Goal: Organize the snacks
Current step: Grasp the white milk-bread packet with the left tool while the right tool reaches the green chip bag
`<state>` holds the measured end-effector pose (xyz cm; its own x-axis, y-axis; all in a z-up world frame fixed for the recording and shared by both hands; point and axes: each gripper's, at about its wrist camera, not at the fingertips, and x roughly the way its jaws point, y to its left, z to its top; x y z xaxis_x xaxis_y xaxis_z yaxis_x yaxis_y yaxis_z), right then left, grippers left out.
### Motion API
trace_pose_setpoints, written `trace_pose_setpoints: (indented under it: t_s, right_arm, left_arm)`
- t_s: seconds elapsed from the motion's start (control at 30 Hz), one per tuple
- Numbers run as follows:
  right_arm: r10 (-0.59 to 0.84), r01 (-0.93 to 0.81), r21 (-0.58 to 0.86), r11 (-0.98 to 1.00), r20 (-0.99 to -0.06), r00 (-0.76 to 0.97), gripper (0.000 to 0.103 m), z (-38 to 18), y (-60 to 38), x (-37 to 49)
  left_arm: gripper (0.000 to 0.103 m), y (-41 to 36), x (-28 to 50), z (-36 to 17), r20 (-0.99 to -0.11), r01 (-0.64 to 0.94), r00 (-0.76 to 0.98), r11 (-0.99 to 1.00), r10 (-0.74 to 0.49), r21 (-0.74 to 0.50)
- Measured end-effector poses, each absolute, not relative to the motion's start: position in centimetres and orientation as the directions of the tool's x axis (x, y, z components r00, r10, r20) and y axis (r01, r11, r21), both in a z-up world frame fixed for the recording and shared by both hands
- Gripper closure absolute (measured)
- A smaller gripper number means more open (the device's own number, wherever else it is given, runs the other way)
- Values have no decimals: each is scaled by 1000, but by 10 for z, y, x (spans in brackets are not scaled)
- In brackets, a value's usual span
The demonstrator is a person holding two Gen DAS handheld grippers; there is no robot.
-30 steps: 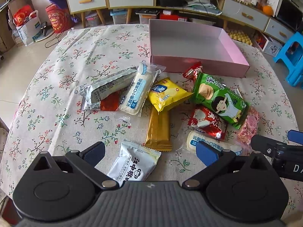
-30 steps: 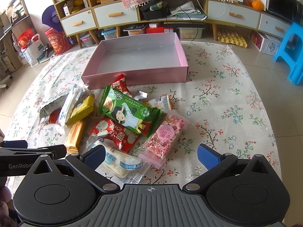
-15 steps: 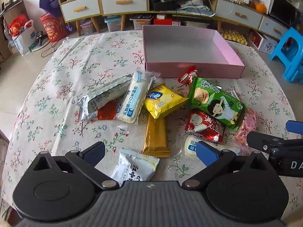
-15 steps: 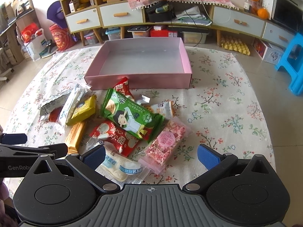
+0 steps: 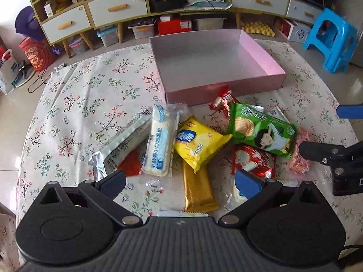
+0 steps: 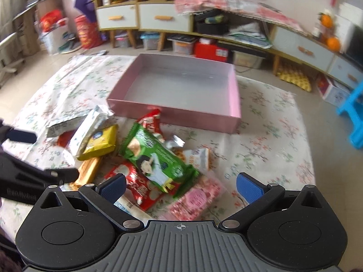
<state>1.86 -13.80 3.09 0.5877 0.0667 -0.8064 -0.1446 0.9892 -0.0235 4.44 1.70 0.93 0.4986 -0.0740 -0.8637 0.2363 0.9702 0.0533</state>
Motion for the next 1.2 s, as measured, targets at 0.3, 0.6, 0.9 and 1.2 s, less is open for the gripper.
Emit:
trace_pose_setpoints:
  t_s: [0.3, 0.6, 0.9, 1.2]
  right_arm:
    - [143, -262, -7, 965, -822, 552, 0, 2, -142, 36]
    - [214, -270, 71, 960, -808, 549, 1, -7, -149, 54]
    - [192, -262, 54, 963, -822, 536, 6, -20, -144, 65]
    - [174, -258, 36, 965, -825, 538, 16, -25, -141, 67]
  left_arm:
    - [2, 40, 62, 1, -829, 272, 558, 954, -48, 128]
    - [25, 55, 83, -9, -814, 292, 558, 956, -164, 7]
    - [45, 57, 95, -20, -822, 312, 517, 947, -239, -79]
    - [53, 54, 97, -22, -827, 320, 495, 941, -265, -110]
